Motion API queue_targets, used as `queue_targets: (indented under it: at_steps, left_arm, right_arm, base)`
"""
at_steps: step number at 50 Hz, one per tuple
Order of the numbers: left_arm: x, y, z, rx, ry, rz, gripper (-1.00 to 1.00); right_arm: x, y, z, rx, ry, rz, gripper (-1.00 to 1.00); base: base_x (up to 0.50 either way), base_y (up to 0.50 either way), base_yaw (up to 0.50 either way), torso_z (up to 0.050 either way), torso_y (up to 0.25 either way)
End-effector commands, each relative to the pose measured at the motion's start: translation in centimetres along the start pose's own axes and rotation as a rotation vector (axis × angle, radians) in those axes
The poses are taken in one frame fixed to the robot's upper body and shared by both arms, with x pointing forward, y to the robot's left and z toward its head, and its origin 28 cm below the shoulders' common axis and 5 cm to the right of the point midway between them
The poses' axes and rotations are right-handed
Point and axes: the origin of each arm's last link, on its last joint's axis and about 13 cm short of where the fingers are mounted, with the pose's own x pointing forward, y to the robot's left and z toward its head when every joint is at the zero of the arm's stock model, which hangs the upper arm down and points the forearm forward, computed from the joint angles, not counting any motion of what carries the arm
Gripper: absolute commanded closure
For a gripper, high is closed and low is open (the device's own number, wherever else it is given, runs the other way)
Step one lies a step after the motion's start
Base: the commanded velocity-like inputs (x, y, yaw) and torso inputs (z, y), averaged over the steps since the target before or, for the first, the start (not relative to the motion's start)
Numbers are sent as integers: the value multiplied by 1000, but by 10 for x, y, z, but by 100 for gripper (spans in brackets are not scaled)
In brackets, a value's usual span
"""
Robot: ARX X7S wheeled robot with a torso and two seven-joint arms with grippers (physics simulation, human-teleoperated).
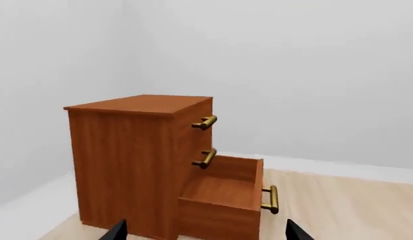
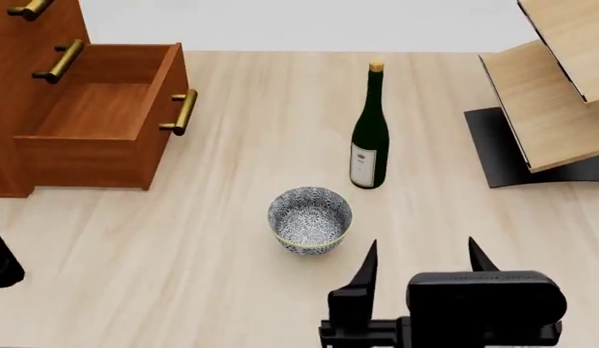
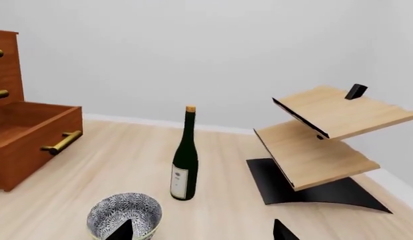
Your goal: Put the wine bottle in the bottom drawer of the cabinet.
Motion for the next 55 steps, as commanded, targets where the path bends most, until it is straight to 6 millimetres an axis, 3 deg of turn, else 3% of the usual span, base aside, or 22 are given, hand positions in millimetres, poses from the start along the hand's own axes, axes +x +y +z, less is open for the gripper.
queue_targets:
  at_steps: [1, 11, 13, 16, 18, 20, 22, 25, 26, 27, 29, 37, 38, 39, 55]
  left_arm:
    - [26, 44, 0, -44, -22, 288, -100]
    - [23, 88, 6, -239, -128, 716, -100]
    - [22, 95, 9, -207, -201, 750, -100]
    - [19, 106, 10, -318, -254, 899, -100]
    - [18, 109, 26, -321, -298, 976, -100]
    - [13, 113, 22, -338, -358, 1068, -100]
    - [9, 117, 31, -338, -434, 1160, -100]
    - [5, 118, 37, -380, -546, 1179, -100]
    - [3, 118, 39, -374, -666, 1162, -100]
    - [2, 118, 39, -320, -645, 1187, -100]
    - [1, 117, 43, -411, -684, 1110, -100]
    - [-20, 121, 55, -517, -920, 1190, -100]
    - [-22, 121, 49, -556, -980, 1175, -100]
    - [-23, 120, 58, -485, -1019, 1207, -100]
    - [-24, 119, 61, -529, -1027, 1164, -100]
  right_arm:
    - [3, -4, 2, -11, -8, -27, -100]
    - [-2, -8, 10, -27, -36, -52, -100]
    - [-5, -11, 11, -25, -49, -66, -100]
    - [-6, -14, 10, -21, -48, -78, -100]
    - [-6, -15, 9, -20, -43, -79, -100]
    - [-7, -15, 8, -29, -42, -80, -100]
    - [-7, -16, 9, -38, -43, -84, -100]
    - [-8, -17, 9, -38, -41, -83, -100]
    - [-7, -17, 9, -42, -42, -86, -100]
    - [-7, -17, 8, -41, -42, -87, -100]
    - [-6, -16, 8, -37, -42, -88, -100]
    - [-1, -13, 3, -51, -30, -83, -100]
    - [-1, -13, 4, -53, -31, -81, -100]
    - [-2, -13, 5, -52, -31, -80, -100]
    - [2, -12, 6, -48, -38, -69, -100]
  base:
    - [0, 0, 0, 0, 0]
    - [0, 0, 0, 0, 0]
    - [0, 0, 0, 0, 0]
    - [0, 0, 0, 0, 0]
    - [0, 0, 0, 0, 0]
    - [0, 0, 0, 0, 0]
    - [0, 0, 0, 0, 0]
    - [0, 0, 0, 0, 0]
    - [0, 0, 0, 0, 0]
    - [0, 0, 0, 0, 0]
    - [0, 0, 0, 0, 0]
    - [0, 0, 0, 0, 0]
    - [0, 0, 0, 0, 0]
    - [0, 0, 0, 0, 0]
    - [0, 0, 0, 0, 0]
